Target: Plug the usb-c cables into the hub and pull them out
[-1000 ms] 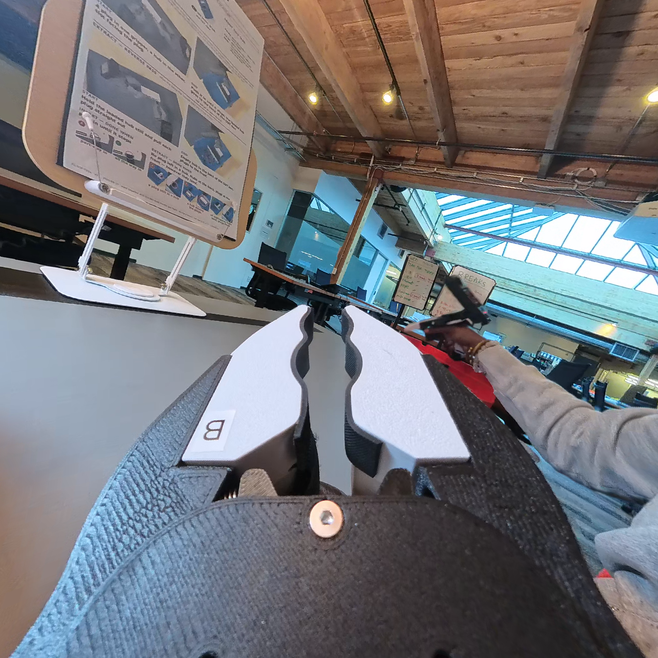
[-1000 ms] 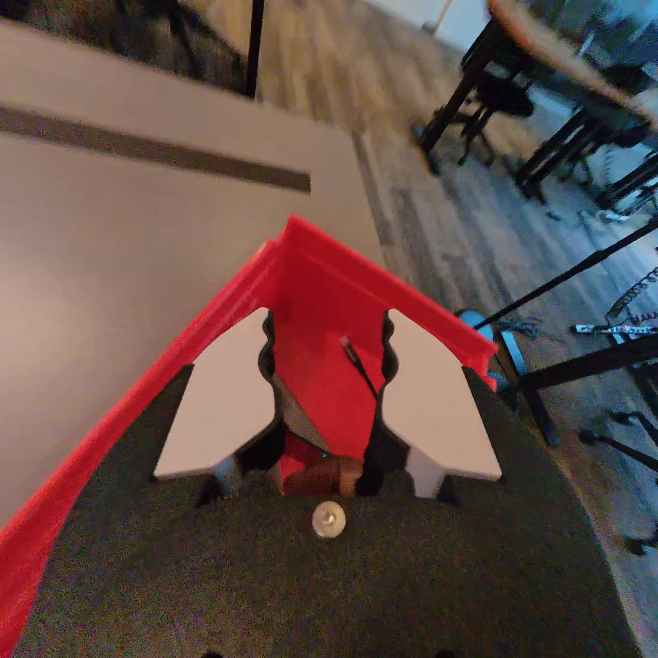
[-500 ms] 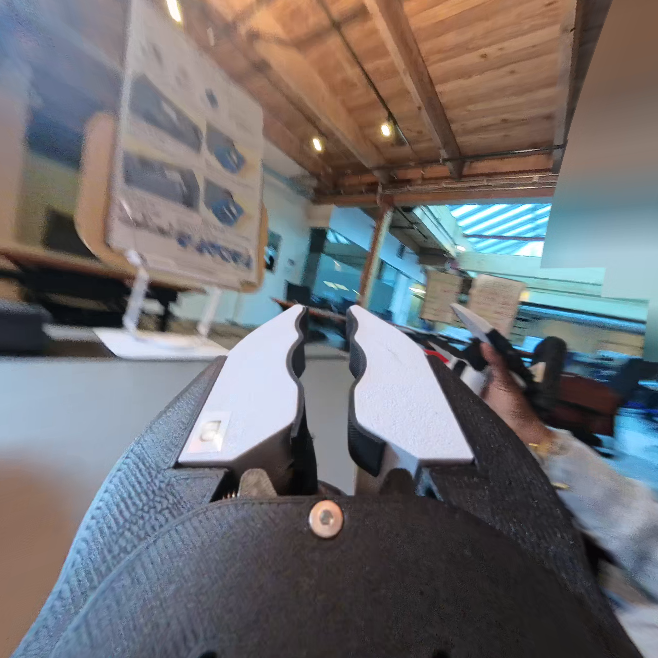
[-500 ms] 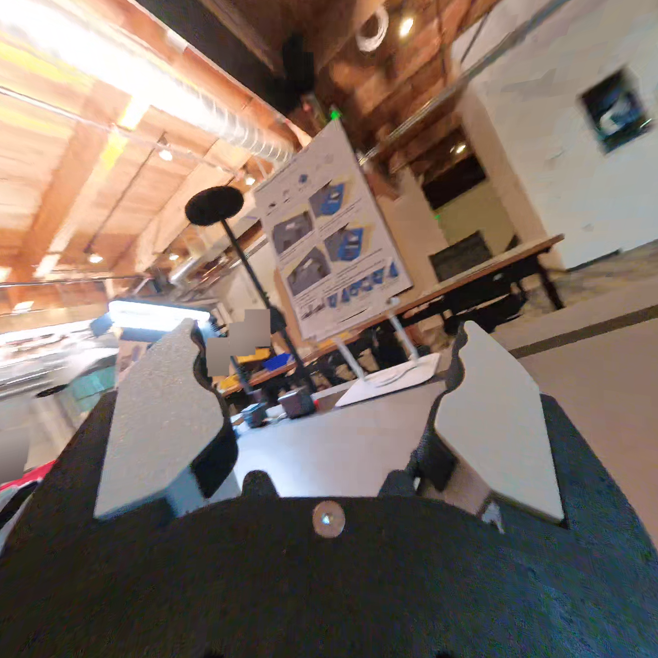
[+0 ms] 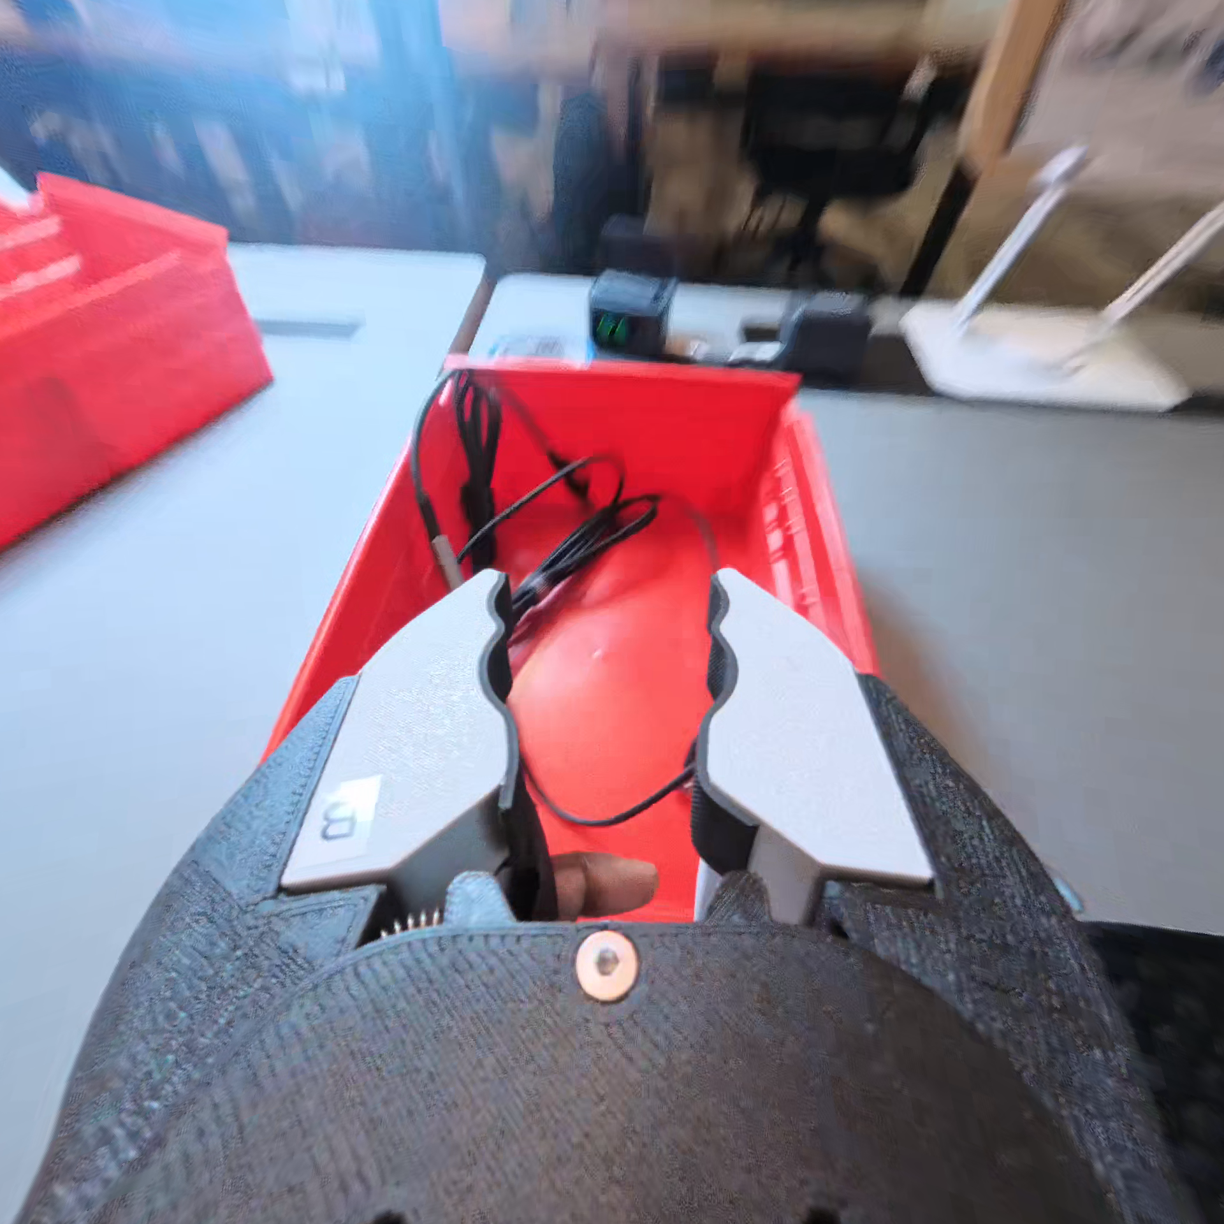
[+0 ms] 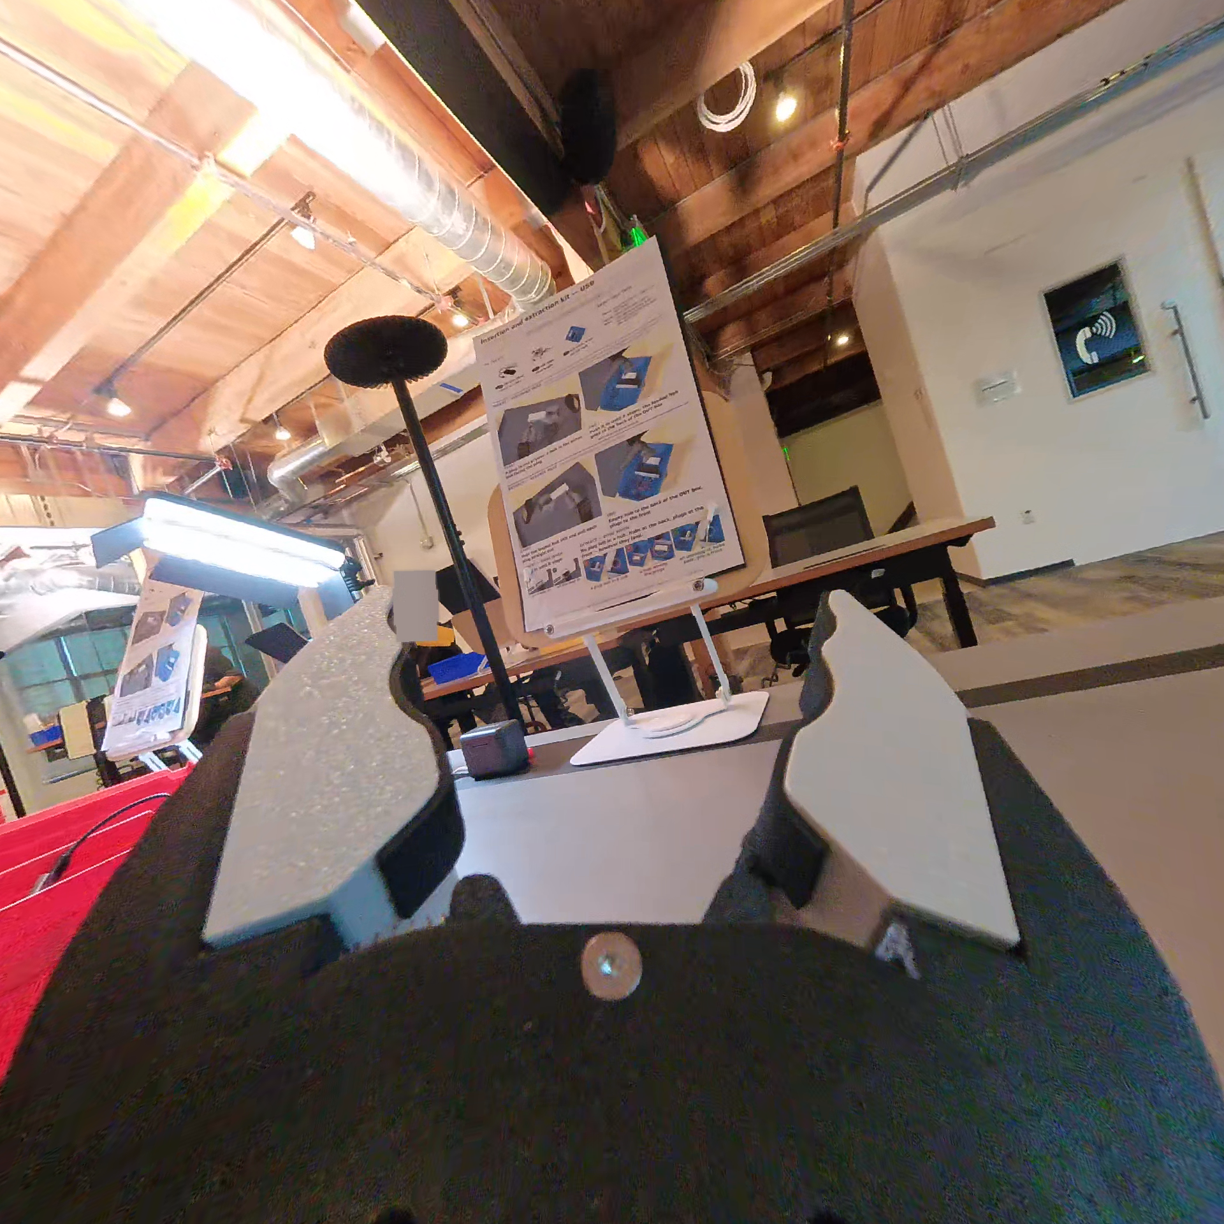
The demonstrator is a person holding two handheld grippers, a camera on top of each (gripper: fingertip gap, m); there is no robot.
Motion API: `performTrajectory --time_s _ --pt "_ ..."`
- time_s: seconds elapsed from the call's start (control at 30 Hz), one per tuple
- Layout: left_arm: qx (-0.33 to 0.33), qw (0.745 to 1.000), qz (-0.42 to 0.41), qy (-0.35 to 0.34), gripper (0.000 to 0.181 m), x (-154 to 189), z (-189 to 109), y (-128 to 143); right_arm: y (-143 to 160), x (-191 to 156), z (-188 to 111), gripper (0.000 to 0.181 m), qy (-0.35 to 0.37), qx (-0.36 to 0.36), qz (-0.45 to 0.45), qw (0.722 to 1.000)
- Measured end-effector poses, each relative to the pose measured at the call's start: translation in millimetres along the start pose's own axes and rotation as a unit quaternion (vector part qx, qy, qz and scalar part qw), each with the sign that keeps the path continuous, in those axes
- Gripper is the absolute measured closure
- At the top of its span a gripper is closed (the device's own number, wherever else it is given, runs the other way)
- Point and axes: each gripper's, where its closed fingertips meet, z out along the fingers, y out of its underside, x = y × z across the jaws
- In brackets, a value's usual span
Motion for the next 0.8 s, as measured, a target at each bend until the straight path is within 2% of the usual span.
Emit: performTrajectory --time_s 0.07,0.23,0.43,0.47,0.5,0.57,0.63,0.8 --pt "-0.076 0.997 -0.004 -0.025 0.126 -18 25 20 3 1 -1 0.069 0.000 -0.004 0.002 1.000" --pt "-0.200 0.977 -0.014 -0.074 0.127 -46 72 66 6 1 -3 0.070 -0.002 -0.012 -0.006 1.000" --pt "-0.251 0.962 -0.002 -0.104 0.141 -61 97 93 11 3 -4 0.073 -0.003 -0.025 0.005 1.000" --pt "-0.253 0.960 0.009 -0.117 0.150 -66 97 95 11 4 -5 0.073 0.000 -0.025 0.005 1.000" --pt "-0.250 0.958 0.024 -0.135 0.167 -71 96 94 11 6 -5 0.073 0.002 -0.025 0.004 1.000" --pt "-0.237 0.964 0.022 -0.114 0.169 -66 93 91 13 7 -5 0.073 0.005 -0.030 0.000 1.000" --pt "-0.197 0.972 0.030 -0.126 0.171 -69 86 78 15 7 -3 0.073 0.004 -0.034 -0.008 0.999" --pt "-0.051 0.994 0.035 -0.091 0.172 -54 56 23 21 5 2 0.073 -0.001 -0.055 -0.020 0.998"
